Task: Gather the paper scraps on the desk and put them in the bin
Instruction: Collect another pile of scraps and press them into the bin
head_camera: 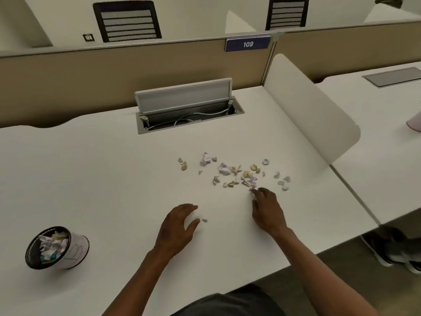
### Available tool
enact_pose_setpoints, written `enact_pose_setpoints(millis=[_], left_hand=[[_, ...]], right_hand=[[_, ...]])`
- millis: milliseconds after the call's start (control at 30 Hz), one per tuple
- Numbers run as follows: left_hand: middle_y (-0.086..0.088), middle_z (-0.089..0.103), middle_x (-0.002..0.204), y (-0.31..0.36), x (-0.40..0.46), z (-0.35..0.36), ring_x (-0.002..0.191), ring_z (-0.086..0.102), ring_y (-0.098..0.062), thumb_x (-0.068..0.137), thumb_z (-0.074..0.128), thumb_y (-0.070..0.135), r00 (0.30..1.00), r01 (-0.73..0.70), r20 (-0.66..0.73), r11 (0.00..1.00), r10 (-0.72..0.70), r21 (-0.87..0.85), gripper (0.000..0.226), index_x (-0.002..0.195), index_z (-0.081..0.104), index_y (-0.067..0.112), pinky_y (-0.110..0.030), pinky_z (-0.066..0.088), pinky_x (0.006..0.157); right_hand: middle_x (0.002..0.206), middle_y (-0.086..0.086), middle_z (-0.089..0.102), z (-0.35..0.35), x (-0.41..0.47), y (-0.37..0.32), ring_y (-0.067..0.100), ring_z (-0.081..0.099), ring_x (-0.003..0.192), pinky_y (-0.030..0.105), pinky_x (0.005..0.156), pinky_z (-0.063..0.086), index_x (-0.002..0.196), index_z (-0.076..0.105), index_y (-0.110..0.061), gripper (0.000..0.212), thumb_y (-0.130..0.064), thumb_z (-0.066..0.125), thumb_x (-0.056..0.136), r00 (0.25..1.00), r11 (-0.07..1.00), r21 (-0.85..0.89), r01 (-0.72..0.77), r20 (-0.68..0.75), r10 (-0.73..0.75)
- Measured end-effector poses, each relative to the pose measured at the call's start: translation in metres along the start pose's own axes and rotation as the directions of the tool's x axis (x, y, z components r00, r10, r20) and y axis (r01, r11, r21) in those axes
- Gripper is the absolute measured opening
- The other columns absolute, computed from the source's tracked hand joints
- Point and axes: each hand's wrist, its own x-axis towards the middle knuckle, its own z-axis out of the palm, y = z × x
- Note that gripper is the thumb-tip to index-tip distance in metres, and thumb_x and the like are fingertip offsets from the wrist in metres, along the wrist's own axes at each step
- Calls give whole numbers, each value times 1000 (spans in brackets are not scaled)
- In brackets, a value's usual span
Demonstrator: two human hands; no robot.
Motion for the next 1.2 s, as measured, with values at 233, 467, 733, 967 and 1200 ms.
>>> enact_pose_setpoints(millis=[233, 467, 733, 967, 1200], left_hand=[[6, 61, 138, 19, 19, 18, 131, 52, -12, 93, 67, 39, 1000, -7, 26, 999, 6, 43, 42, 132, 63, 26, -19, 34, 109], [1, 45, 154, 57, 82, 36, 146, 35, -15, 100, 54, 40, 992, -127, 36, 984, 123, 125, 49, 145, 50, 23, -33, 33, 119], [-5, 16, 168, 86, 157, 66, 155, 10, -24, 108, 29, 35, 952, -241, 278, 872, 127, 427, 54, 158, 22, 17, -42, 16, 124], [-2, 20, 167, 74, 117, 80, 155, 12, -23, 107, 30, 38, 962, -180, 262, 893, 73, 413, 54, 157, 25, 21, -45, 15, 124], [1, 42, 157, 66, 51, 67, 147, 35, -17, 106, 41, 28, 983, -181, 73, 958, 169, 222, 45, 151, 42, 22, -38, 28, 120]], right_hand=[[150, 15, 44, -11, 41, -13, 33, 38, 139, 43, 106, 44, 143, 48, -15, 46, -21, 52, 98, 997, 997, 42, 59, -57, -57], [150, 13, 45, -3, 36, -14, 35, 41, 134, 43, 100, 46, 144, 46, -13, 46, -23, 42, 99, 958, 949, -137, 282, 89, -272], [140, 9, 56, -20, 35, -6, 30, 53, 125, 42, 96, 50, 132, 58, -17, 35, -18, 49, 98, 963, 961, 80, 263, -81, -257], [143, 10, 51, -39, 78, -3, 30, 46, 131, 43, 98, 49, 138, 52, -18, 41, -14, 46, 98, 954, 952, 73, 299, -48, -296], [155, 14, 38, -18, 99, -19, 34, 33, 141, 42, 111, 38, 149, 39, -13, 56, -17, 51, 95, 873, 899, -59, 435, 271, -405]])
